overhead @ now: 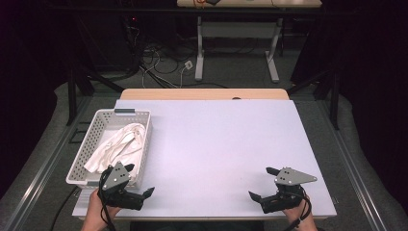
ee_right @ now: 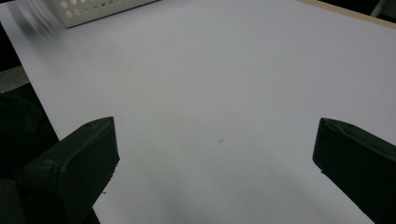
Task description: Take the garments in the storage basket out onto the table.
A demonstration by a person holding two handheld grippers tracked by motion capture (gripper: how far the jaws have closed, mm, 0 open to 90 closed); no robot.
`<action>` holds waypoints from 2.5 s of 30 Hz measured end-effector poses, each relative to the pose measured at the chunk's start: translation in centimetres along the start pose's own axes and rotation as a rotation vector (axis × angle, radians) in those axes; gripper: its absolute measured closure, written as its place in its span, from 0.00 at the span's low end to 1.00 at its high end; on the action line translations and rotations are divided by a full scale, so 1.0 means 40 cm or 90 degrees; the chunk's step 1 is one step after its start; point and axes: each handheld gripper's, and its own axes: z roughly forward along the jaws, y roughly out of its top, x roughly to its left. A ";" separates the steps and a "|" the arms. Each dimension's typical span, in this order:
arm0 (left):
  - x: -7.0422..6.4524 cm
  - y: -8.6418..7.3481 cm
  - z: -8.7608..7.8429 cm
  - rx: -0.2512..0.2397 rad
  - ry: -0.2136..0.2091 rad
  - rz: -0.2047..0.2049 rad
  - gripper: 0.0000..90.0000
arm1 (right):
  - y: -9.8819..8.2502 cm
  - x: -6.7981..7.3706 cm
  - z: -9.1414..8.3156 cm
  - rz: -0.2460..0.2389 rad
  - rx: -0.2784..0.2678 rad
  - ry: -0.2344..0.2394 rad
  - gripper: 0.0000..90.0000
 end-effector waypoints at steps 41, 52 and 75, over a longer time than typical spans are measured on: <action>0.114 0.106 0.006 0.041 0.043 -0.024 0.00 | -0.002 0.000 0.003 0.003 0.013 -0.001 0.00; 0.163 0.125 0.029 0.065 0.046 -0.032 0.00 | -0.004 0.001 0.007 0.006 0.012 -0.002 0.00; 0.261 0.148 0.102 0.139 0.051 -0.047 0.00 | -0.003 -0.003 0.008 0.000 0.018 0.004 0.01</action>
